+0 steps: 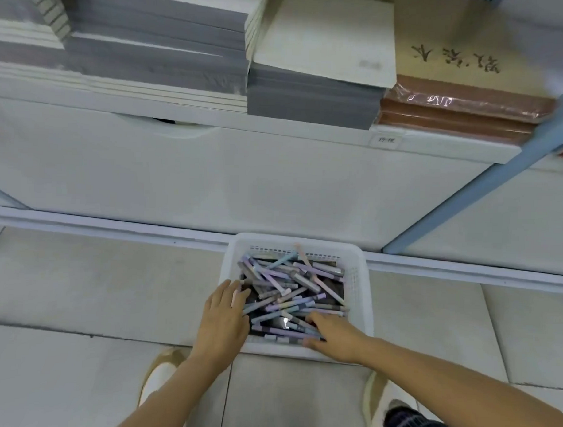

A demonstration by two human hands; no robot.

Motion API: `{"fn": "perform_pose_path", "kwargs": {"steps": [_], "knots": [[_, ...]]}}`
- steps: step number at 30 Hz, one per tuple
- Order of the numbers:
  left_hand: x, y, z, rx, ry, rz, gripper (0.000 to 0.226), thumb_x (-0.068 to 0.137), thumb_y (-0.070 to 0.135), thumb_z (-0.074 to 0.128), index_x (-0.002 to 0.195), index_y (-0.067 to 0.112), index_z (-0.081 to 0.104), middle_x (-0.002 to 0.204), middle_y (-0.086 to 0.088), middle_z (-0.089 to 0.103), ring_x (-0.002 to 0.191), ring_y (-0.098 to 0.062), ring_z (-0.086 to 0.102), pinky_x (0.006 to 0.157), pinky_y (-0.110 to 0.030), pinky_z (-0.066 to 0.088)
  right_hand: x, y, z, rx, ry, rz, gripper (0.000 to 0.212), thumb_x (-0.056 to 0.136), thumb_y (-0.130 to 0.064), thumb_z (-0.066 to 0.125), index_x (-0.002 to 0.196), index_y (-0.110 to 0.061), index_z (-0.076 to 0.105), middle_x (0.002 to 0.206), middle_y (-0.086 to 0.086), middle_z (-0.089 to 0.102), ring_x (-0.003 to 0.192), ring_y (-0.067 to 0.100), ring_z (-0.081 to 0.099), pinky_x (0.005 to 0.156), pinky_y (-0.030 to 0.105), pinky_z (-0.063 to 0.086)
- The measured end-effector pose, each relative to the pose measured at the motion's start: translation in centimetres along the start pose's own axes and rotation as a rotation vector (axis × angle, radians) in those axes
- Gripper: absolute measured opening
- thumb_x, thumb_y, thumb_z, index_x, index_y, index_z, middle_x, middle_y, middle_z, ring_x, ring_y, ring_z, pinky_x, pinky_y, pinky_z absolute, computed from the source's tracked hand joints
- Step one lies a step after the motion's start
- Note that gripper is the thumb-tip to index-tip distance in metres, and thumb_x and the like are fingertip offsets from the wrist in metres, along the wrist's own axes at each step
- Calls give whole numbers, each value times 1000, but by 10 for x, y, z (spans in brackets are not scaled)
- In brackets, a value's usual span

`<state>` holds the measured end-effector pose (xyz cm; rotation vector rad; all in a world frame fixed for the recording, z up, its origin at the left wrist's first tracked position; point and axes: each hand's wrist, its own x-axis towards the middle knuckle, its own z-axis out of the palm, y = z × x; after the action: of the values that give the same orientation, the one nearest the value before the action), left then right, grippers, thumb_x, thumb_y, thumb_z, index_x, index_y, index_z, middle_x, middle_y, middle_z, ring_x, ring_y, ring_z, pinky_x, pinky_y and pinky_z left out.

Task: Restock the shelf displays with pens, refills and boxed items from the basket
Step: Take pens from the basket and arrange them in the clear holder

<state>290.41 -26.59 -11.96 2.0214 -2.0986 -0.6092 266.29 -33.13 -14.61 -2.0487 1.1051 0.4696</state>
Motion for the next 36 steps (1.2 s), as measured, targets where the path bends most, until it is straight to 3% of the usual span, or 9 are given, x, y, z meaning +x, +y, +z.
{"fn": "perform_pose_path", "kwargs": {"steps": [3,6,9,13,18,25,29,32,36], "knots": [[8,18,-2,-89,-25,281,36,81,-1,64,115,6,65,112,-10,65,104,-30,61,90,-38,50,1,5,0,65,-11,-13,40,95,-41,54,122,-14,46,105,3,56,85,13,48,64,25,35],[23,42,11,-127,-220,435,37,94,15,51,131,9,56,130,-7,57,121,-22,49,107,-32,34,-3,11,-11,132,25,-62,35,93,-32,57,122,-14,51,99,-2,54,84,13,49,62,18,36],[36,60,31,29,-350,449,48,100,30,43,145,12,40,144,-3,43,135,-18,34,114,-26,20,-10,22,-22,99,156,-88,30,91,-24,56,120,-15,59,108,4,55,96,14,52,80,26,43],[43,64,47,270,-432,435,53,99,52,34,136,16,46,133,-5,47,128,-23,36,111,-35,23,-23,43,-22,-5,348,-122,24,93,-22,52,113,-15,64,109,2,60,100,17,56,88,30,44],[40,64,60,252,-482,374,54,96,60,28,118,18,52,113,-1,56,106,-19,45,105,-36,29,-27,51,-3,-169,307,-201,24,95,-28,48,114,-21,61,114,-6,61,105,10,54,95,24,29],[46,59,65,141,-480,388,46,92,65,39,99,22,53,96,6,58,90,-12,53,97,-30,32,-25,51,-8,-61,260,-144,23,97,-23,41,108,-22,62,110,-6,66,95,11,57,99,27,30],[45,58,64,40,-462,386,38,92,60,47,86,22,49,79,9,51,74,-13,48,84,-28,32,-25,46,-14,-12,156,-157,31,103,-26,33,107,-20,64,102,-5,67,88,13,56,94,26,31],[50,54,57,-92,-394,328,29,93,52,53,84,26,47,79,11,51,71,-9,43,65,-23,29,-26,39,-18,354,143,-136,35,104,-38,34,99,-16,61,87,4,64,75,15,59,77,32,49],[59,53,45,-123,-369,275,27,92,50,56,99,24,59,89,10,60,75,-4,48,67,-21,38,-21,23,-24,650,280,-39,29,101,-38,44,91,-16,60,76,-2,60,62,-1,54,59,13,44]]}}
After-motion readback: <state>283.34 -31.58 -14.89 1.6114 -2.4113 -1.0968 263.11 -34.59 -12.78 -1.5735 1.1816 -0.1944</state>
